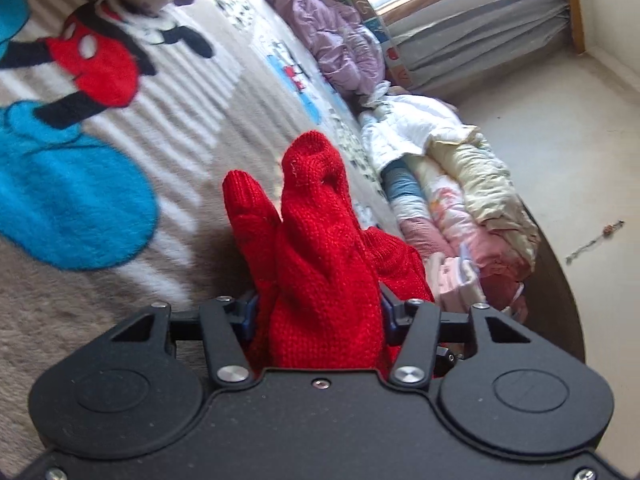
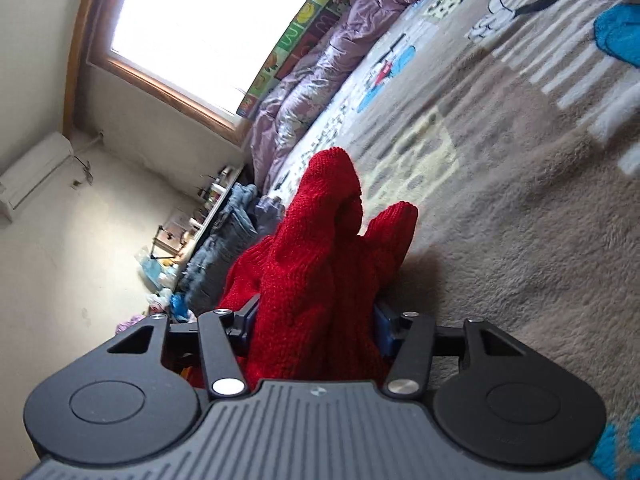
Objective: Fold clothes
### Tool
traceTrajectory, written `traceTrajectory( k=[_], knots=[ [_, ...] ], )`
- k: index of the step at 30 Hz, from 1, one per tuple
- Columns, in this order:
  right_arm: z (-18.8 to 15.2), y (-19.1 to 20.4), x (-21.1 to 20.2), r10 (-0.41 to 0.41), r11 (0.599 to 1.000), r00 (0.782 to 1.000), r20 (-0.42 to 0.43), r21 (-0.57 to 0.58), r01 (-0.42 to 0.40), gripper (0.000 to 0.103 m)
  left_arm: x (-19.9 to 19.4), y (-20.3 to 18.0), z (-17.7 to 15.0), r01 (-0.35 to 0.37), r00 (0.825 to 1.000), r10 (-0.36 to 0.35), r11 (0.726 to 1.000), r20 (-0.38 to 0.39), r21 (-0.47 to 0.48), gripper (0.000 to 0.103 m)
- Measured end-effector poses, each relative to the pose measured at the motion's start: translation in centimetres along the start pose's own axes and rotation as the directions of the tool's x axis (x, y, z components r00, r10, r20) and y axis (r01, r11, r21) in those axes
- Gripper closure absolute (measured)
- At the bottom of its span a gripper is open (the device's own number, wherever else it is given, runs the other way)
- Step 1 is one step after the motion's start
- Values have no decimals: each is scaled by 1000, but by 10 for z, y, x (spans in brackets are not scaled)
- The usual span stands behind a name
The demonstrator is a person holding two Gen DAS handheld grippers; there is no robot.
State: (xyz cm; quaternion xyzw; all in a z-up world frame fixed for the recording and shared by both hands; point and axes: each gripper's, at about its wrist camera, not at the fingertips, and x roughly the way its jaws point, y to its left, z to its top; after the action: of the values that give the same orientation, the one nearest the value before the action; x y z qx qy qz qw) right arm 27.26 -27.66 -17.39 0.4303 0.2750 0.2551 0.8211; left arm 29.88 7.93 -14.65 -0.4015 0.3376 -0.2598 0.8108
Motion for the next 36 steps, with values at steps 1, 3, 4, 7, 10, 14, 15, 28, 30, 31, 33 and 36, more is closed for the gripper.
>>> traceTrajectory(
  k=[1,3,4,7,10,14,15,28,30,31,33,36],
  knots=[
    [3,1,-3,13,1000,1000,8,-3,-13,49,1,-5,1,10,1000,-10,1000,2,8,50],
    [11,2,-7,36,999,999,30,-8,-36,49,8,-17,5,32,999,-32,999,7,28,51],
    [15,1,-9,48,999,998,42,-7,-47,49,12,-22,7,42,999,-42,998,7,39,51],
    [36,-3,-12,61,998,994,88,-25,-60,49,37,-36,20,75,997,-75,995,-6,61,51],
    [63,-9,-14,66,997,987,148,-50,-60,49,72,-50,39,122,992,-120,990,-30,73,51],
    [98,-20,-19,65,997,962,264,-52,-54,49,127,-76,67,190,980,-180,974,-82,126,51],
    [107,-23,-18,61,997,955,291,-56,-46,49,140,-81,75,205,977,-194,969,-91,138,51],
    [193,-34,11,-48,946,823,566,-239,219,49,278,-85,139,428,900,-411,897,-149,113,51],
    [201,-30,18,-45,924,806,590,-283,259,49,289,-79,146,458,886,-444,884,-137,95,51],
    [204,-33,22,-44,923,801,597,-283,261,49,294,-75,148,467,881,-454,880,-135,87,51],
    [208,-43,30,-44,927,794,607,-273,259,49,305,-67,150,473,877,-460,877,-138,85,51],
    [207,-65,41,-78,940,789,609,-219,262,49,323,-55,150,462,879,-447,885,-167,63,51]
  ],
)
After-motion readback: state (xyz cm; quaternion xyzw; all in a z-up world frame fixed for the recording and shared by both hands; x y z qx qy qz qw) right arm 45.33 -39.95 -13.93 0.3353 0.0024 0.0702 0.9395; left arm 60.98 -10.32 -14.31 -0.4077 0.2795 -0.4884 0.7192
